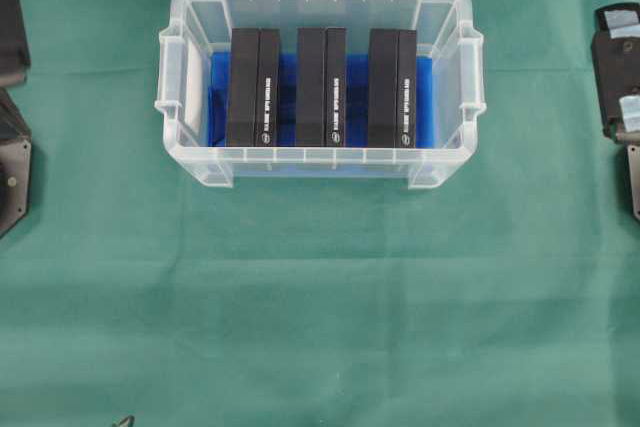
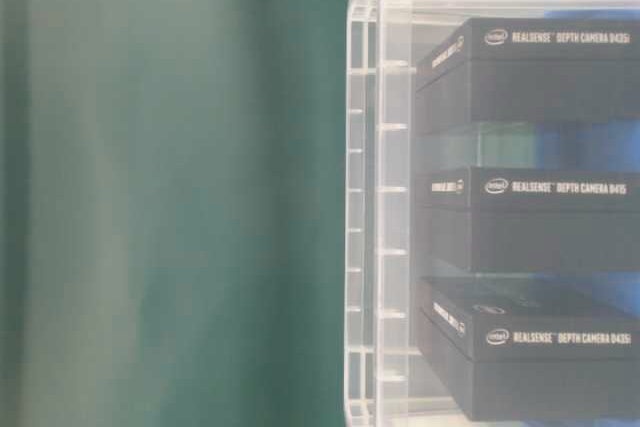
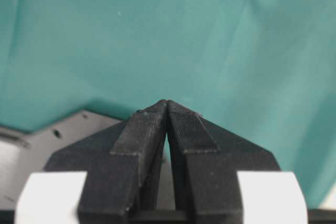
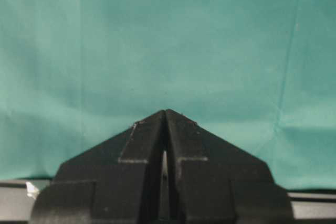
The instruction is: Take the box out of the case with the left arm.
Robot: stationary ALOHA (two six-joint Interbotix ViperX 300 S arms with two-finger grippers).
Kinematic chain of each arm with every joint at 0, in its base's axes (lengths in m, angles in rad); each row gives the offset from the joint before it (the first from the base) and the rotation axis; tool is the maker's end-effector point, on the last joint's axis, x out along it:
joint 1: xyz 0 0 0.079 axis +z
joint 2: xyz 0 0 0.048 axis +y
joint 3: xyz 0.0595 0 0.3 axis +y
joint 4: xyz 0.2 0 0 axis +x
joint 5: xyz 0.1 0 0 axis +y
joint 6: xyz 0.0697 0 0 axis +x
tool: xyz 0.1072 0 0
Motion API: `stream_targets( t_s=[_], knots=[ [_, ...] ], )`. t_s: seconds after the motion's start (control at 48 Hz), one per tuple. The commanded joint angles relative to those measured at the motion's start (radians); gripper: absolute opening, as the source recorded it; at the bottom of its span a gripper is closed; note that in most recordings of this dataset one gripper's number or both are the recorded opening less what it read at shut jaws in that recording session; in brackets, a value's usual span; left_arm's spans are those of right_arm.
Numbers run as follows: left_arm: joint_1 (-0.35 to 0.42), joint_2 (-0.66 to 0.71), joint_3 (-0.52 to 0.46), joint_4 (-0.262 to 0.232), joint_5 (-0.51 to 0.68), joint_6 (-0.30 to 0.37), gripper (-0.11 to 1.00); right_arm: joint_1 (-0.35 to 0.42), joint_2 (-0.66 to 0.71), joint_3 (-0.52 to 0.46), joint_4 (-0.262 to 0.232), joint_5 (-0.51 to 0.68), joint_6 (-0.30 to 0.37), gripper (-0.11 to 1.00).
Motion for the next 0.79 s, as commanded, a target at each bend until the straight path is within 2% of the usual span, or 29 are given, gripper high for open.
stream_targets(
  t_s=[0.0,0.313,0.334,0.375,0.438,0.479,0.771],
  knots=[
    [-0.005,0.003,-0.025,0.002,0.002,-0.127,0.0,-0.002,0.0,-0.028,-0.002,0.002,0.002,0.02],
    [-0.003,0.003,-0.026,0.023,0.028,-0.772,0.0,0.0,0.002,-0.026,-0.003,0.002,0.003,0.02],
    [-0.003,0.003,-0.025,0.025,0.032,-0.833,0.01,-0.002,0.002,-0.028,-0.003,0.002,0.003,0.02],
    [-0.003,0.003,-0.025,0.025,0.04,-0.913,0.0,-0.002,0.002,-0.028,-0.003,0.002,0.003,0.02],
    [-0.003,0.002,-0.025,0.025,0.048,-0.999,0.01,0.0,0.003,-0.028,-0.003,0.002,0.003,0.02],
    [-0.003,0.002,-0.025,0.025,0.048,-1.022,0.01,-0.002,0.003,-0.028,-0.003,0.002,0.003,0.02],
    [0.012,0.003,-0.025,0.026,0.048,-0.974,0.01,-0.002,0.003,-0.026,-0.015,0.002,0.003,0.02]
  ],
)
